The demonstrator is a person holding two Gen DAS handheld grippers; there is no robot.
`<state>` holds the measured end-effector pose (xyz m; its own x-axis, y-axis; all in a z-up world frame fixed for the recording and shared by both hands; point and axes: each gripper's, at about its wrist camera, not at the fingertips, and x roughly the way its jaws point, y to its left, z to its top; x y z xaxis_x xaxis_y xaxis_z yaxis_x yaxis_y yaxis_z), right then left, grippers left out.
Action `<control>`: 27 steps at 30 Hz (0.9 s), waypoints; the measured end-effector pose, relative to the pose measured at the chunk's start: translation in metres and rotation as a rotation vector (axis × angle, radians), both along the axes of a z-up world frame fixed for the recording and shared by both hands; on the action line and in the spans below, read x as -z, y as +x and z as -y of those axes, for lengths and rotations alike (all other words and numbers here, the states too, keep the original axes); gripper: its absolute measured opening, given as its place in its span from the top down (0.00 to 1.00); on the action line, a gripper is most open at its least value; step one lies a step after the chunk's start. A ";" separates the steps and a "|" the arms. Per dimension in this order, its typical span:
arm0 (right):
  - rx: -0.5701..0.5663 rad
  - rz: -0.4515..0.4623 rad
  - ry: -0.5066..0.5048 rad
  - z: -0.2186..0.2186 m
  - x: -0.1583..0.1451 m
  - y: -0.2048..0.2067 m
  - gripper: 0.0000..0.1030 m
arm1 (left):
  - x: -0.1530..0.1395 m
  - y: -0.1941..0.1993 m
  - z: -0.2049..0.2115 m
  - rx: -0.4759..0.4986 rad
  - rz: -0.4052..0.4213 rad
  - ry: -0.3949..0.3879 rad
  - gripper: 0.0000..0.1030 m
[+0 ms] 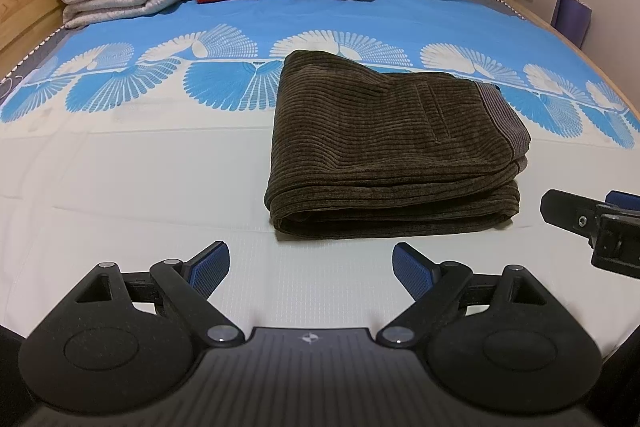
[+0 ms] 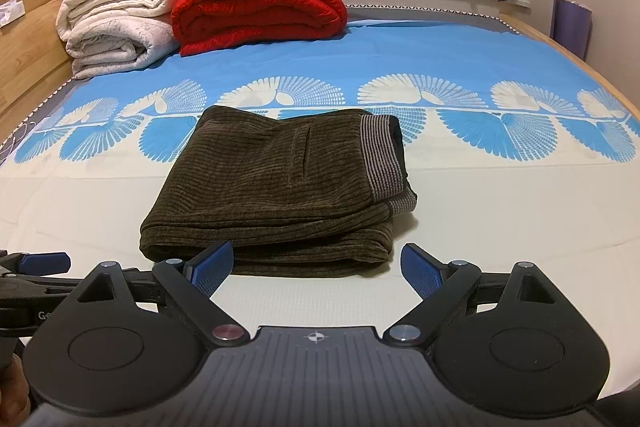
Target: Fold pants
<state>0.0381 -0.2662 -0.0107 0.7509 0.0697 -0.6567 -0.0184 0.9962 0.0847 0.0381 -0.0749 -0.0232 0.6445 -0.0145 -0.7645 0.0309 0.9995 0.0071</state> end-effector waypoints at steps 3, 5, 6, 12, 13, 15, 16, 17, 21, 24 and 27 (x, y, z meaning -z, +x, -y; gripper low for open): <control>0.000 0.000 0.000 0.000 0.000 0.000 0.11 | 0.000 0.000 0.000 -0.001 0.000 0.000 0.11; -0.001 0.000 0.000 0.000 0.000 0.000 0.11 | 0.000 0.000 0.000 0.000 0.000 0.001 0.11; -0.001 0.000 0.000 0.000 0.000 0.000 0.11 | 0.000 0.000 0.000 0.000 0.000 0.001 0.11; 0.000 0.000 0.001 0.000 0.000 0.000 0.11 | 0.000 0.000 0.000 0.001 0.001 0.003 0.11; 0.000 0.000 0.001 0.000 0.000 0.000 0.11 | 0.000 0.000 0.000 0.001 0.001 0.004 0.11; -0.001 0.000 0.001 0.001 0.000 0.000 0.11 | 0.000 0.000 0.000 0.001 0.001 0.003 0.11; -0.001 0.000 0.001 0.001 0.000 0.000 0.11 | 0.000 0.000 0.000 0.002 0.001 0.003 0.11; -0.003 0.000 0.002 0.001 0.000 0.000 0.11 | 0.000 0.000 0.000 0.002 0.002 0.005 0.11; -0.002 -0.001 0.002 0.001 0.000 0.000 0.11 | 0.001 0.000 0.001 -0.001 0.001 0.005 0.11; -0.003 -0.001 0.002 0.001 0.000 0.000 0.11 | 0.001 0.000 0.001 0.001 0.000 0.006 0.11; -0.003 -0.001 0.001 0.000 0.000 0.000 0.11 | 0.001 0.000 0.002 0.000 0.000 0.007 0.11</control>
